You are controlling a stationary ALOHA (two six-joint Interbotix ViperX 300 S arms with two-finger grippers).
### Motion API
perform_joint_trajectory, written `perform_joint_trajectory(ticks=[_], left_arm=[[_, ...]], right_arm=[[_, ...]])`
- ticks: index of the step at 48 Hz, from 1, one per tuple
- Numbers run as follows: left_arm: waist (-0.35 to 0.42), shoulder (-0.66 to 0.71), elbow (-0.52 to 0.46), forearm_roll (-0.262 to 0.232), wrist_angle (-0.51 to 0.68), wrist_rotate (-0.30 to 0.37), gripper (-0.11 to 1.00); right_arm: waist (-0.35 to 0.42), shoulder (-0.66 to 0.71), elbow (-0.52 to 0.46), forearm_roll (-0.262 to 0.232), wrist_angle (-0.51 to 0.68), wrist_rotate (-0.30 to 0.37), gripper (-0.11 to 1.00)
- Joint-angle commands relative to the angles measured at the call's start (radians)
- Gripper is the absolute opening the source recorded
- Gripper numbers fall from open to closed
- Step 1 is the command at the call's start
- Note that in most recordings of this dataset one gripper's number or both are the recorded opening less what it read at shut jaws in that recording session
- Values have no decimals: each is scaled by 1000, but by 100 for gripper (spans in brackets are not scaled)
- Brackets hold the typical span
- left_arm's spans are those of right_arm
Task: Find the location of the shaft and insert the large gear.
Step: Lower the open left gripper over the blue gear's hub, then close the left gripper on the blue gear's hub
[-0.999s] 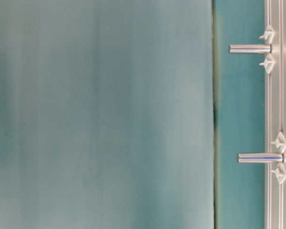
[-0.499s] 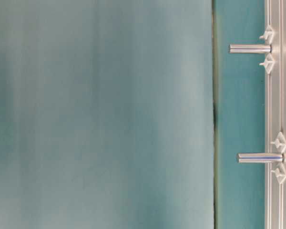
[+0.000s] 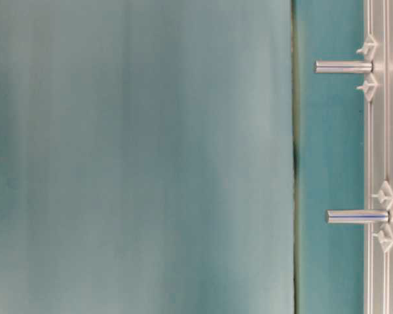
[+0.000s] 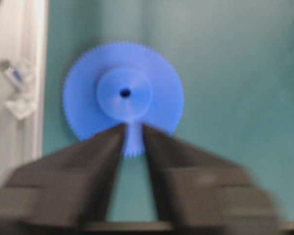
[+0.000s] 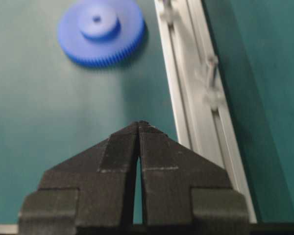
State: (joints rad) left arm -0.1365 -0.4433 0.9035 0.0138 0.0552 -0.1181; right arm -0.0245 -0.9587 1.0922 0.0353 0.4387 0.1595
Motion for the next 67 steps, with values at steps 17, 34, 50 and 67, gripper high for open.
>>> perform_joint_trajectory(ticks=[17,34,50,67], left_arm=[[-9,198,-158,2,48,-25,89],[-8,379,-232,3,54,-75,91],[-8,489,-296,2,77,-75,91],[18,520,-336,3,140,-58,92]], right_arm=[[-41,3,-5,-15,81,8,5],[-51,-51,18,-18,92,5,6],[-51,-77,31,-18,123,5,6],[-51,-87,41,-18,127,5,6]])
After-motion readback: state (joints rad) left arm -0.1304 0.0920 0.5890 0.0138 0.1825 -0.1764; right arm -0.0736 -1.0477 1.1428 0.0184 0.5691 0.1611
